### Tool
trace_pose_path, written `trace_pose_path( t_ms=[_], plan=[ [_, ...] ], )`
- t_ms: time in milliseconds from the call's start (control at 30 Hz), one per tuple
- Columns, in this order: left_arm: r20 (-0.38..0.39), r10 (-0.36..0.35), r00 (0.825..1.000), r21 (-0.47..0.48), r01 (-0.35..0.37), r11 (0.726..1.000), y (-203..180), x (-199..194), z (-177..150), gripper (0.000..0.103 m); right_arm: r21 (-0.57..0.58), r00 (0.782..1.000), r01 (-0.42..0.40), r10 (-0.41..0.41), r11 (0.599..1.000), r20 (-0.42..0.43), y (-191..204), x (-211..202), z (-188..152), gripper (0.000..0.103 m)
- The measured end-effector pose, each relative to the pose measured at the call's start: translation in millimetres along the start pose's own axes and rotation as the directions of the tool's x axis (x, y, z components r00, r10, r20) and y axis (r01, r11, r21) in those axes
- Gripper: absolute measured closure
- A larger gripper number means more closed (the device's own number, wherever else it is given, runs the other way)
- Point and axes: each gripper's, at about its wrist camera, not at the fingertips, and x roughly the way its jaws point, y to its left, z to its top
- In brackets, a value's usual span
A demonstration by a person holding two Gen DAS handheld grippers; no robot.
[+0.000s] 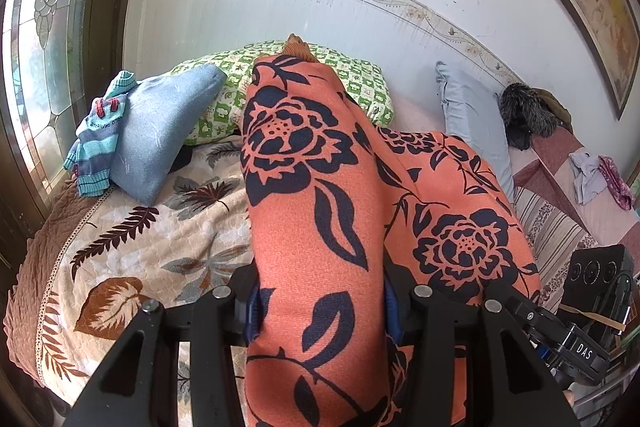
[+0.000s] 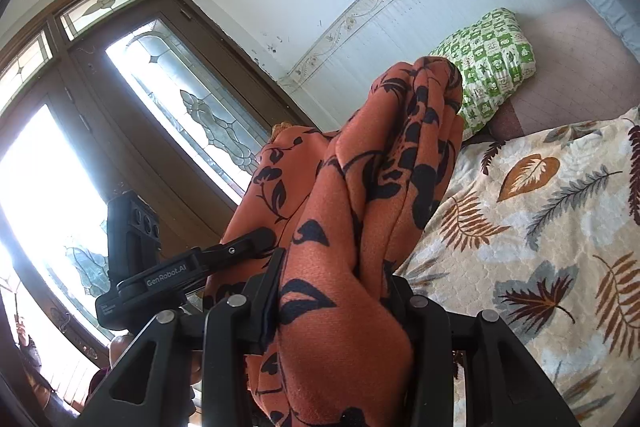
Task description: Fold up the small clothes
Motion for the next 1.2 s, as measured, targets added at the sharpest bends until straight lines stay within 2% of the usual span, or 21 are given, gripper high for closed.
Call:
trace_pose_path(
  t_ms=[533,733,1200],
  plan=[
    [-0.036,-0.034,0.999,-0.009,0.033,0.999,-7.2,27.1,-6.9,0.055,0.03,0.999,0.036,-0.036,0.999,0.001,-22.9,-7.0,-1.8,0.061],
    [-0.066,-0.053,0.996,-0.017,0.052,0.998,-8.4,46.1,-14.1,0.055,0.039,0.997,0.072,-0.072,0.997,-0.004,-32.9,-8.3,-8.4,0.061],
    [-0.203,-0.056,0.978,-0.013,0.055,0.998,-21.4,140.5,-33.0,0.055,0.153,0.988,0.153,-0.147,0.976,-0.055,-121.8,3.9,-20.0,0.061]
  ],
)
